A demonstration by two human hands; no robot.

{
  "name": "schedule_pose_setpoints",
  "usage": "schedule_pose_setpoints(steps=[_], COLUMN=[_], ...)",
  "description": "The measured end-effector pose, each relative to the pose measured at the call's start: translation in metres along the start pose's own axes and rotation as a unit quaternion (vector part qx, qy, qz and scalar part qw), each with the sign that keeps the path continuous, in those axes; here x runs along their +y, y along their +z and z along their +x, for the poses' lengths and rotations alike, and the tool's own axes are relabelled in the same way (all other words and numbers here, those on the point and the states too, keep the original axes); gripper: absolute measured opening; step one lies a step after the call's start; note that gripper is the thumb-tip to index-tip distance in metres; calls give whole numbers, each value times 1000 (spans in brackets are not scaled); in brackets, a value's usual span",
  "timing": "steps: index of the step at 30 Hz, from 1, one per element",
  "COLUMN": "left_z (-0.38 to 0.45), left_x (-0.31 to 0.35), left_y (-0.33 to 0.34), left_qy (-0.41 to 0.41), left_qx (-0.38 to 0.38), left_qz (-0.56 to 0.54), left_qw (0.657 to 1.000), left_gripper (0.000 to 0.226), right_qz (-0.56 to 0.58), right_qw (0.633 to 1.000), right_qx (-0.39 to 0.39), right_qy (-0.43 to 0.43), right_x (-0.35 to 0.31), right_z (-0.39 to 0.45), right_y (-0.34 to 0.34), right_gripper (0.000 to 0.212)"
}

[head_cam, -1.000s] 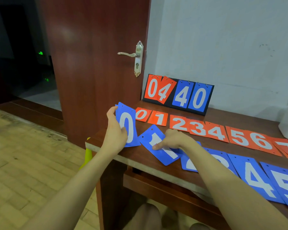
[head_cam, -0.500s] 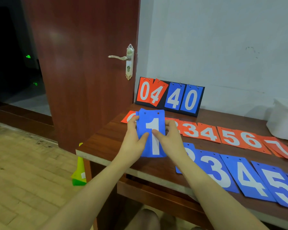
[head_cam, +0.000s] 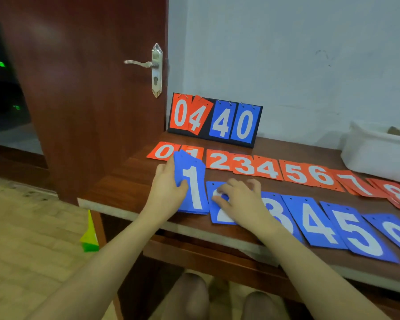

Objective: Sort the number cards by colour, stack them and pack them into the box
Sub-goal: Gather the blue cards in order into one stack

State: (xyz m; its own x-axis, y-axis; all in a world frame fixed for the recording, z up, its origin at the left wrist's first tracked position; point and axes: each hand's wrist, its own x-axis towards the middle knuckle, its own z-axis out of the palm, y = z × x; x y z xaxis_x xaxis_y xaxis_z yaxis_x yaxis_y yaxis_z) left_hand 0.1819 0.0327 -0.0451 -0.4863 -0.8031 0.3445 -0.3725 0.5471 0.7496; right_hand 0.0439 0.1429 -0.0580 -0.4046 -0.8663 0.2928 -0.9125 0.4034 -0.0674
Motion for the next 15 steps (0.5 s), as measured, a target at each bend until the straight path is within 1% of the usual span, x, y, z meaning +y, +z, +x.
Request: schedule_pose_setpoints(steps=[1,3,4,6,7,8,10,12,13,15], left_z=[-4,-13,-17,-26,-29,-32,-36,-39,-40,-43], left_x=[-3,-8,-10,-12,-13,-12,-12,-12,-13,-15], left_y=[-3,-9,-12,-15,-15,-15,-14,-15,-15,-19], left_qy=[8,14,11,1,-2,-1,10,9,3,-15], left_qx=[8,20,23,27,30,34,44,53,57,54], left_qz=[0,-3,0,6,8,9,8,10,10,13], left_qw=[1000,1000,1000,1000,1000,999,999,998,998,998], left_gripper=[61,54,51,46,45,44,42,41,41,39], right_qz=[23,74,94,126,125,107,77,97,112,147], right_qw=[1000,997,995,989,986,986,984,980,981,980], right_qx=[2,-3,-16,-72,-94,-98,-81,-62,-27,94], right_qy=[0,-12,-25,-38,-50,-77,-140,-164,-157,-94], right_x=[-5,-7,-5,-2,-1,0,2,3,4,4], right_z=[-2,-12,-20,-37,-45,-50,-57,-64,-66,-68], right_y=[-2,-5,-8,-18,-22,-24,-26,-27,-25,-18], right_gripper=[41,50,57,72,74,71,54,35,29,26])
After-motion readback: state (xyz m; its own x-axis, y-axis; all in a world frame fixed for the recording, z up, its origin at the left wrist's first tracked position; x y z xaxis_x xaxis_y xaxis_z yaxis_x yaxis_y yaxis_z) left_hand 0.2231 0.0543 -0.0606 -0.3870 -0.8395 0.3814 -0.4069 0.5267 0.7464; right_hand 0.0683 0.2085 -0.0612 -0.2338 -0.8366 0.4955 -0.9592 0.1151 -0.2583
